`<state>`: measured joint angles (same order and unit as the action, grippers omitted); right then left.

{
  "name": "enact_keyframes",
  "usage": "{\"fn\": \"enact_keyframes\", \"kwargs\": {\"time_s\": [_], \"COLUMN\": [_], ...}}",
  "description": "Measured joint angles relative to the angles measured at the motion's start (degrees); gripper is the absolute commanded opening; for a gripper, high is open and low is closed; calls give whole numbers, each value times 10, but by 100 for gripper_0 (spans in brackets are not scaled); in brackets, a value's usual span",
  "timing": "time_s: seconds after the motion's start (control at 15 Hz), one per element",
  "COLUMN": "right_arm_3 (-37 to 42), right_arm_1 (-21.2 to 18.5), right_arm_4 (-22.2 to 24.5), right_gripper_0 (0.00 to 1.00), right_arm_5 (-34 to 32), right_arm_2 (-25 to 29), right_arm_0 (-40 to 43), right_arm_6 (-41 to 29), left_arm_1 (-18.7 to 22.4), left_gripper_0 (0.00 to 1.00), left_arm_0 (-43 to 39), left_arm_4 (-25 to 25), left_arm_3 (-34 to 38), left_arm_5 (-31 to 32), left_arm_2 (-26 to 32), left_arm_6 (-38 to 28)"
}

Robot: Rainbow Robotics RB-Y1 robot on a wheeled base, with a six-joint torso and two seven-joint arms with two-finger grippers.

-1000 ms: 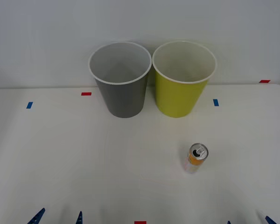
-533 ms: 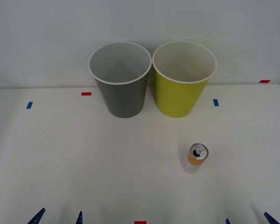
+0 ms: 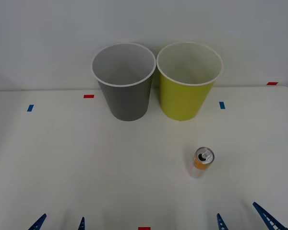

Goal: Put cans in the gray bin and PET bottles in the light green bin.

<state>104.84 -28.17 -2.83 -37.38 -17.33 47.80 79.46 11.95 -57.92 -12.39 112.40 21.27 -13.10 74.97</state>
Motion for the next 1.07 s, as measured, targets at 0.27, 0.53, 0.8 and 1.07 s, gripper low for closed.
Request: {"fn": "enact_keyframes", "kwargs": {"time_s": [0.27, 0.53, 0.8, 1.07], "right_arm_3": [-31, -66, -73, -73], "right_arm_1": [9, 26, 36, 42], "right_arm_4": [1, 3, 9, 10], "right_gripper_0": [100, 100, 100, 100], "right_arm_5": [3, 5, 25, 45], "right_arm_2": [-14, -18, -22, -31], "right_arm_0": [-72, -135, -174, -198], "right_arm_6": [6, 8, 9, 5], "left_arm_1": [0, 0, 0, 0], "left_gripper_0": [100, 100, 100, 100], "left_arm_0": [0, 0, 0, 0], "left_arm_4": [0, 0, 0, 0], "left_arm_3": [0, 0, 0, 0], "left_arm_5": [0, 0, 0, 0], "left_arm_2": [0, 0, 0, 0], "left_arm_6": [0, 0, 0, 0]}}
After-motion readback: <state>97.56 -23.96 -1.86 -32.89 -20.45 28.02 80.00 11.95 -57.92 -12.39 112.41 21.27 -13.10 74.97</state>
